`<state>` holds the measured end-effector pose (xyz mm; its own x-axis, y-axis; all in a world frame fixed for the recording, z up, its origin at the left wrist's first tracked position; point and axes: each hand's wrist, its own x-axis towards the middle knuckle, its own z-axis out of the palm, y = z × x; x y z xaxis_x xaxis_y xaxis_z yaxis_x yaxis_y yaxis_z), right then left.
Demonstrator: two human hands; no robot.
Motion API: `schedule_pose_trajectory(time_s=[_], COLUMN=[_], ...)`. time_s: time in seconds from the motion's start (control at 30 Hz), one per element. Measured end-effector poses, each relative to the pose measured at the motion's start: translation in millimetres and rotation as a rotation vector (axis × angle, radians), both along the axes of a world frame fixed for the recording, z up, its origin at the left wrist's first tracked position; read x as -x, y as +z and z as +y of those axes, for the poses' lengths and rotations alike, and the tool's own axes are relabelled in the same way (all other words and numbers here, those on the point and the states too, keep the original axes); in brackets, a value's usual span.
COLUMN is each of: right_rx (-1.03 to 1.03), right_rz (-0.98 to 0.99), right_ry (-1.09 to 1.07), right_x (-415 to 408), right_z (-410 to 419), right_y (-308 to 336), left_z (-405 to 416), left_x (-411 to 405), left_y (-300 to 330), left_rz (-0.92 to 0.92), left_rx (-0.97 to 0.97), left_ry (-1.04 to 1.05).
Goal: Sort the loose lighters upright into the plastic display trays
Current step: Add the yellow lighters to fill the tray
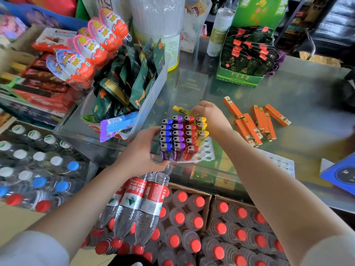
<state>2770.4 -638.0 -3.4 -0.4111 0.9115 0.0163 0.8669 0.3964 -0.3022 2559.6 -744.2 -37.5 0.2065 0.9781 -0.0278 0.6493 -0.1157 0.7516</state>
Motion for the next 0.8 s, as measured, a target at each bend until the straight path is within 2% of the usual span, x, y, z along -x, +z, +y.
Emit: schedule_pose_trajectory(time_s=[0.13, 0.23, 0.3, 0.37, 0.4, 0.53, 0.7, 0.8], right_rx=[0.001, -0.031, 0.037, 0.159, 0.207, 0.294, 0.123, 0.092], right_rz=[-0.044, 0.17, 0.392, 0.61, 0.649, 0.696, 0.627, 0.554], right_ry=[-0.066, -0.274, -0.369, -0.313, -0.268, -0.2, -0.172, -0.152], right_x=[-18, -44, -61, -71, -74, -77, -64, -53], right_z=[-4, -20, -39, -61, -70, -88, -88, -86], right_y=[10, 15, 21, 25, 26, 18, 13, 13], left_z=[0, 3, 5, 6, 6, 7, 4, 3], left_x=[-2, -6, -10, -14, -16, -21, -23, -23], left_y=[1, 4, 8, 11, 13, 21, 26, 29], left_rz=[0.001, 0.002, 0.011, 0.013, 0.02, 0.055, 0.065, 0.081], left_rx=[-0.017, -0.042, -0.069, -0.088, -0.091, -0.09, -0.066, -0.06], left_ry=[-0.007, -0.023, -0.032, -0.025, -0.018, -0.022, -0.01, 0.008])
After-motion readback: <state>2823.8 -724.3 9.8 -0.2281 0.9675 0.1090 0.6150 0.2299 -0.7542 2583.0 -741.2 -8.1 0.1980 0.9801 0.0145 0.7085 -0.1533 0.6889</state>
